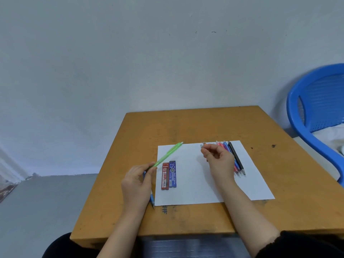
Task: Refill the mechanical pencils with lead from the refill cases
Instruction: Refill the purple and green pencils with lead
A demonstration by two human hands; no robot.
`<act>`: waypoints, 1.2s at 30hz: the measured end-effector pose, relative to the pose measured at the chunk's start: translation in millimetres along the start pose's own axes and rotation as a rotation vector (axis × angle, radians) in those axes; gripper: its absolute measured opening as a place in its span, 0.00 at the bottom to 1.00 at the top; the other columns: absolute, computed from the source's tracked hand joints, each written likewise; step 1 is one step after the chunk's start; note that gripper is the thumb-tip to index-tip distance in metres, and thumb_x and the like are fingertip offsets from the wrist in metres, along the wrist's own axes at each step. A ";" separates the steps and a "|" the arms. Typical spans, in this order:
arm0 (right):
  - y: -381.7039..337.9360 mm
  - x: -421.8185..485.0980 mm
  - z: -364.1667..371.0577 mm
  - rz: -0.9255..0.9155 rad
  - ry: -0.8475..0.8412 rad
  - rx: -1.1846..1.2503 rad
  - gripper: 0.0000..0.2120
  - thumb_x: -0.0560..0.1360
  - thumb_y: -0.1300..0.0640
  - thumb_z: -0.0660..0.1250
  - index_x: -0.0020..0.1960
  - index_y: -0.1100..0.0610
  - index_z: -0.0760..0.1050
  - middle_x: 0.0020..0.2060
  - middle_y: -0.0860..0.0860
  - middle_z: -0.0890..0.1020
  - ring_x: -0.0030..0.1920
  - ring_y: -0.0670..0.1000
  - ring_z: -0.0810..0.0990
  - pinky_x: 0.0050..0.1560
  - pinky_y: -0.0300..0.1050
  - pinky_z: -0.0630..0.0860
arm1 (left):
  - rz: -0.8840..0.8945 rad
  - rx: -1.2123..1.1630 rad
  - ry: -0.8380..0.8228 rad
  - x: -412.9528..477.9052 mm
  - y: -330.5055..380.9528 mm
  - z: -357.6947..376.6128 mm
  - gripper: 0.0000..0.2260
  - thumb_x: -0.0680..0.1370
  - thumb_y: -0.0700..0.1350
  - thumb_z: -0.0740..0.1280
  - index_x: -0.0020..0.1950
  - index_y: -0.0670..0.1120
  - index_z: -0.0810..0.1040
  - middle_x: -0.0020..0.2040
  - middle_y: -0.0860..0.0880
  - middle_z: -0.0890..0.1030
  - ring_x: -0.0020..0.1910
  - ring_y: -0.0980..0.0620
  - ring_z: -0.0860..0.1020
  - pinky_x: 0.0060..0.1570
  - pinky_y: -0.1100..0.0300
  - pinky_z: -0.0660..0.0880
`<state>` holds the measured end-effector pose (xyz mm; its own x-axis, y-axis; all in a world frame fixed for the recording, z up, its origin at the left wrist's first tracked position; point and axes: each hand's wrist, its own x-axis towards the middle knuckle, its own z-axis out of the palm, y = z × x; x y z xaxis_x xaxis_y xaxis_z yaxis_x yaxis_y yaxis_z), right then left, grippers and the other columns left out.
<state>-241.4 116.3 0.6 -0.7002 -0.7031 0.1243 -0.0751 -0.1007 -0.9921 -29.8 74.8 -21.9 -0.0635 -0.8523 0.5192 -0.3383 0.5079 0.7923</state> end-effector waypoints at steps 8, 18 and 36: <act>10.3 -5.5 8.6 -0.179 -0.244 -0.600 0.04 0.74 0.61 0.70 0.48 0.57 0.81 0.42 0.47 0.81 0.41 0.41 0.76 0.39 0.24 0.68 | -0.048 -0.039 -0.005 0.3 2.8 -0.7 0.10 0.75 0.39 0.71 0.49 0.54 0.81 0.44 0.64 0.79 0.48 0.66 0.77 0.42 0.71 0.74; 13.9 -5.1 11.1 -0.212 -0.289 -0.745 0.06 0.75 0.59 0.68 0.51 0.55 0.81 0.43 0.47 0.79 0.38 0.40 0.73 0.36 0.23 0.67 | -0.083 -0.073 -0.012 0.6 0.6 -0.9 0.09 0.74 0.39 0.71 0.49 0.52 0.82 0.44 0.63 0.80 0.48 0.65 0.78 0.44 0.70 0.75; 5.2 -5.2 5.2 -0.259 -0.160 -0.268 0.06 0.75 0.61 0.69 0.51 0.55 0.82 0.40 0.44 0.81 0.44 0.45 0.80 0.43 0.32 0.75 | 0.016 0.002 -0.085 1.5 -3.9 0.2 0.09 0.73 0.39 0.72 0.48 0.53 0.82 0.43 0.66 0.79 0.49 0.61 0.78 0.45 0.50 0.79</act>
<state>-234.4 115.8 -5.2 -0.5161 -0.7811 0.3514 -0.4319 -0.1169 -0.8943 -28.8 71.5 -24.3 -0.1484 -0.8519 0.5022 -0.3389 0.5209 0.7835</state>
